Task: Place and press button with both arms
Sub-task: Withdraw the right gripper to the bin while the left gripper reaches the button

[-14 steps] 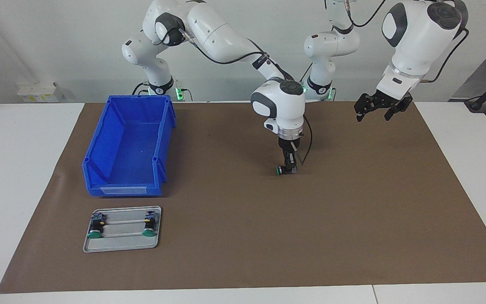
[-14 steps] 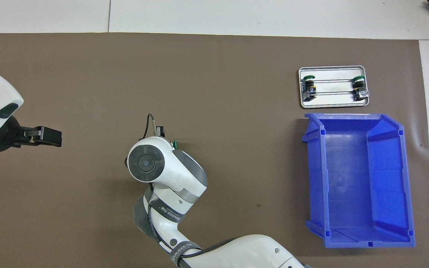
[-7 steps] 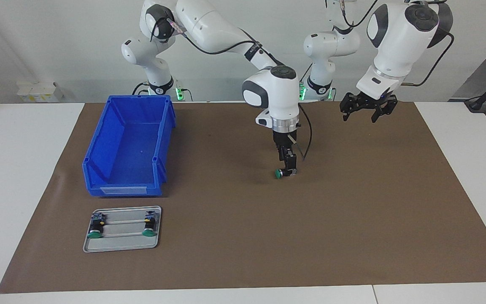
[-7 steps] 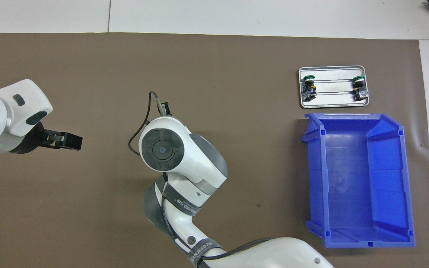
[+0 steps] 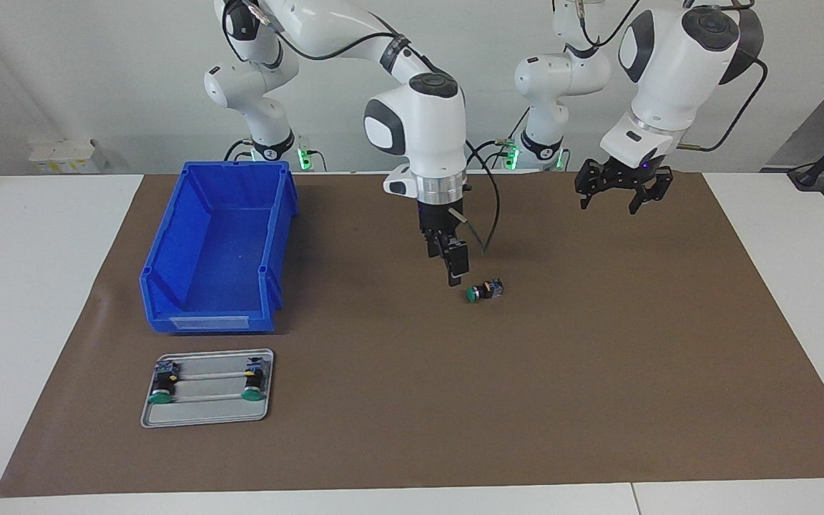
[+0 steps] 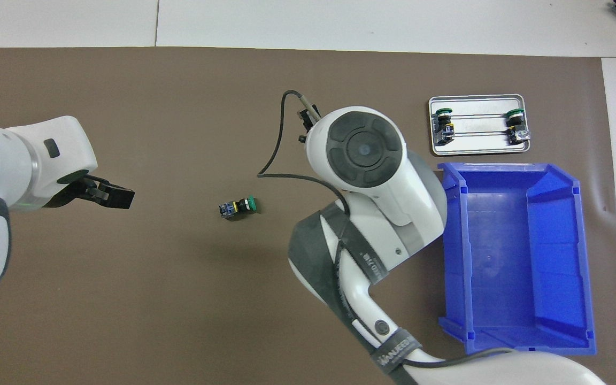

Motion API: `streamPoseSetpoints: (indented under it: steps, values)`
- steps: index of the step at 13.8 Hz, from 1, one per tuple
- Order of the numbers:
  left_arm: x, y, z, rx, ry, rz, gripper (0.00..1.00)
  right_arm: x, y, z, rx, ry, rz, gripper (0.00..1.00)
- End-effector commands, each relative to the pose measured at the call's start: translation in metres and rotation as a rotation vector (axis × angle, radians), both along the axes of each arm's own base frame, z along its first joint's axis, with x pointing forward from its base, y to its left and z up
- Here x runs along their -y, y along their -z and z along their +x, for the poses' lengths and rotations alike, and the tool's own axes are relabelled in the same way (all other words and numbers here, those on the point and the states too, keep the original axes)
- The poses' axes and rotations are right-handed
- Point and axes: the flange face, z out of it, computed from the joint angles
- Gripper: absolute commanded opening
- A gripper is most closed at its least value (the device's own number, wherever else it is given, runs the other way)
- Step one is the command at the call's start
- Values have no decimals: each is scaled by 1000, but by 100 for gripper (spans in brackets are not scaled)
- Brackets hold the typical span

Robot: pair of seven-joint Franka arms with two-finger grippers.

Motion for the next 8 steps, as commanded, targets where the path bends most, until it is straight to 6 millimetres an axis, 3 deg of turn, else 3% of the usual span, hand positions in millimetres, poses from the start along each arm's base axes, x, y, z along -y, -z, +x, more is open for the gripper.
streamPoseSetpoints:
  steps: [1,4,6,8]
  values:
    - [34,10,-7,33,183,-22,94,79,-26,11,-22,-187,-81,100]
    - [55,41,9,28,413,-61,93,166,-58,16,-71,-441,-109,100]
    - [73,63,16,-6,516,-65,93,208,-69,12,-113,-603,-152,100]
    - [95,78,13,-26,597,-63,93,253,-81,7,-146,-639,-161,100]
